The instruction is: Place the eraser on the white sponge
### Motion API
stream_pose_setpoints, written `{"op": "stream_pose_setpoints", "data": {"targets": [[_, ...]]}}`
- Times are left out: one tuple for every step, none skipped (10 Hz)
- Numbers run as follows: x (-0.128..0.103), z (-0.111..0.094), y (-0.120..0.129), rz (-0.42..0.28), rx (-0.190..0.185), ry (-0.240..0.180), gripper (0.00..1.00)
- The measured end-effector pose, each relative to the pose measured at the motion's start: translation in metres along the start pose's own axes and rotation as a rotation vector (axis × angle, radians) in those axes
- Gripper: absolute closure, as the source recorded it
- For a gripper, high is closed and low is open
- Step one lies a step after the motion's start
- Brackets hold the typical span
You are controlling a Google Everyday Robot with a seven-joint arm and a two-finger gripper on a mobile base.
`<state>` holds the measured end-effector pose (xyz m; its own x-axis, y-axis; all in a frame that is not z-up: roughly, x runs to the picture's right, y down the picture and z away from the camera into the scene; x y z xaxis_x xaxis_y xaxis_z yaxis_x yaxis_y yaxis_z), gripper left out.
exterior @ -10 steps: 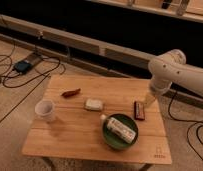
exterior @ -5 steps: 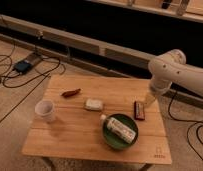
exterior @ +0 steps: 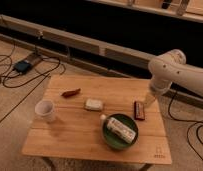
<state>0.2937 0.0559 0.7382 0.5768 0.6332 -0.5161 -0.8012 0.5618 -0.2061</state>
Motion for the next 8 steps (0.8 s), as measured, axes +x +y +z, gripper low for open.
{"op": "stream_pose_setpoints", "data": {"targets": [[0.000,0.001,0.000,-0.001,-0.001,0.002,0.20],[0.000,0.001,0.000,0.000,-0.001,0.002,0.20],[0.000,0.004,-0.002,0.013,0.003,0.004,0.20],[-0.001,0.013,-0.008,0.054,0.015,0.009,0.20],[-0.004,0.022,-0.013,0.094,0.022,0.014,0.20],[-0.009,0.033,-0.017,0.138,0.028,0.018,0.20],[-0.014,0.045,-0.019,0.181,0.029,0.025,0.20],[-0.020,0.060,-0.019,0.226,0.028,0.033,0.20]]}}
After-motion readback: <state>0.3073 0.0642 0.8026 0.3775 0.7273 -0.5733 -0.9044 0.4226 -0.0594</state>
